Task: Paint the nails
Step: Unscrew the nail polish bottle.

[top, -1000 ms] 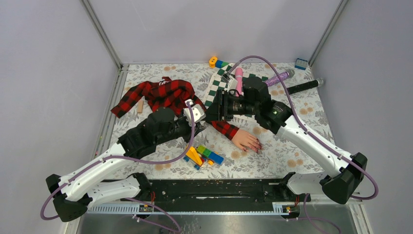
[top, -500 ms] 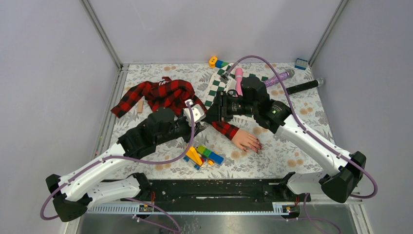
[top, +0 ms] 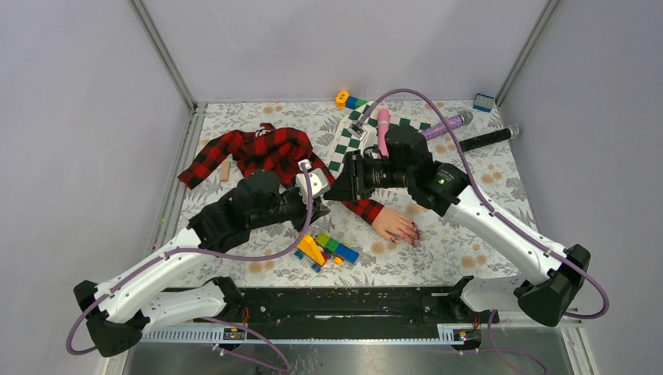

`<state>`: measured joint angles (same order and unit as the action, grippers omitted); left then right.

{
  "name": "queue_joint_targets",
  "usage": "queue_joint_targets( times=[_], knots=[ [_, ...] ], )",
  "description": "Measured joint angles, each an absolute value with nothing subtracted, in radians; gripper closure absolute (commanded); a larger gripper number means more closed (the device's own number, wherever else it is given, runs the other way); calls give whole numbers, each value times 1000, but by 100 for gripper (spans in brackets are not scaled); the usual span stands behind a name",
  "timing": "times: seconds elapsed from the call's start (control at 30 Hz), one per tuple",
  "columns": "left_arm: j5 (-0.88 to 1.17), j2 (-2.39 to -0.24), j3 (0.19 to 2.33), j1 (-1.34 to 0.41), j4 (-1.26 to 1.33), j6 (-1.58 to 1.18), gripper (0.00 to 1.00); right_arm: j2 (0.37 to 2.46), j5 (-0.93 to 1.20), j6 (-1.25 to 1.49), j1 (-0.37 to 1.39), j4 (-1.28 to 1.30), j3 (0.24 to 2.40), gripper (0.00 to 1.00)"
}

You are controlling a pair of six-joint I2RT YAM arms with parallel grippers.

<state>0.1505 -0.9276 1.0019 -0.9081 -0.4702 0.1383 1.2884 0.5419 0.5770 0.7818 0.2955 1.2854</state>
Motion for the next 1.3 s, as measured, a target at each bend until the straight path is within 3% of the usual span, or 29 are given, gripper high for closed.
queue_joint_targets(
  times=[0.37, 0.7, 1.07, 1.1, 1.2, 1.23, 1.3],
  knots=[
    [495, -952, 1036, -811, -439, 90, 100, 1226, 556, 373, 798, 366, 1327, 100],
    [847, -1002, 1063, -772, -379, 30, 100, 1141, 710, 127, 801, 402, 1328, 100],
    [1042, -1037, 1066, -765, -341, -28, 100, 1106, 806, -59, 812, 445, 1327, 98],
    [1045, -1039, 1066, -765, -340, -31, 100, 1105, 805, -61, 812, 445, 1327, 88],
    [1044, -1040, 1066, -765, -335, -35, 100, 1098, 792, -54, 812, 437, 1321, 43],
    [1045, -1040, 1066, -764, -334, -35, 100, 1092, 777, -45, 813, 429, 1314, 31],
    [1047, -1037, 1066, -765, -345, -34, 100, 1071, 714, -22, 811, 405, 1297, 20]
  ],
)
